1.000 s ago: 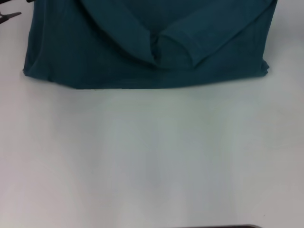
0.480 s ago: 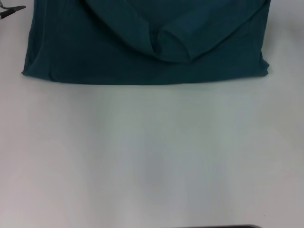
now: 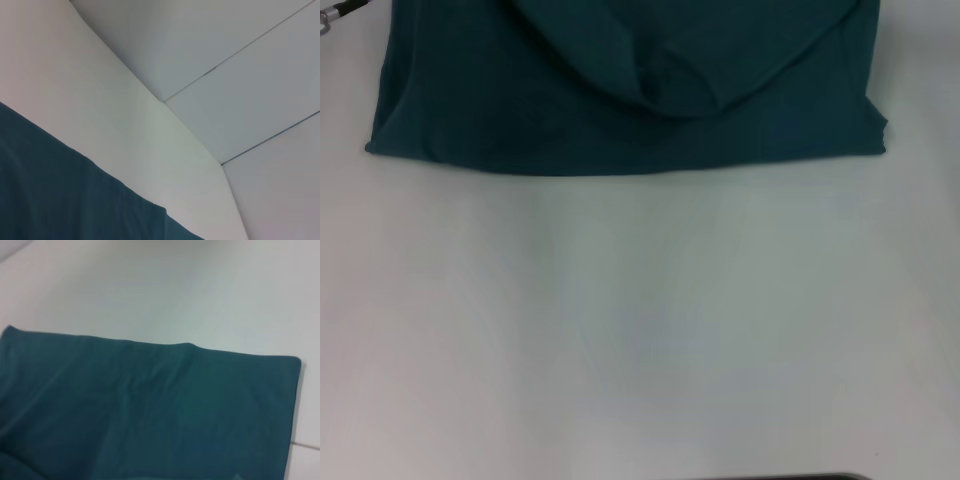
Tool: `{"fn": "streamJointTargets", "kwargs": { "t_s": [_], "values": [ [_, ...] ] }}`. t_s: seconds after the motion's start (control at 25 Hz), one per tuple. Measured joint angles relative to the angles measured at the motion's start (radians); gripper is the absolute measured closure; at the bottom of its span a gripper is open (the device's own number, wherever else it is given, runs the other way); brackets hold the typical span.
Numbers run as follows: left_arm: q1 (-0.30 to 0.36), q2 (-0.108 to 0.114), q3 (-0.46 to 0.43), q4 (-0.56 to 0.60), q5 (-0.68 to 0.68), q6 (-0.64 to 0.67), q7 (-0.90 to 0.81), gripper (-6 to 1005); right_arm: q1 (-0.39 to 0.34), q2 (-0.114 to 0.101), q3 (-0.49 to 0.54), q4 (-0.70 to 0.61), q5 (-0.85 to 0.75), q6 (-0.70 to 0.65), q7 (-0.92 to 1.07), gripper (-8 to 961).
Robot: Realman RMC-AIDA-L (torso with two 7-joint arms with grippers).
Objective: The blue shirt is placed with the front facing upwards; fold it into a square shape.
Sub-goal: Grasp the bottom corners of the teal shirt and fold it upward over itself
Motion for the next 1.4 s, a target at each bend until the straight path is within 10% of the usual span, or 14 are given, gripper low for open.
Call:
{"fn": "streamJointTargets", "kwargs": {
  "t_s": [1.12, 1.4],
  "values": [
    [0.003, -0.023, 0.016, 0.040, -0.003, -0.098, -0.001, 925, 0.042, 0.084, -0.144, 0.011, -0.170, 0.179, 0.004, 929],
    [0.015, -0.026, 0.004, 0.043, -0.008, -0.100, -0.005, 657, 0.050, 0.077, -0.145, 0.007, -0.232, 0.171, 0.032, 770]
  ]
}}
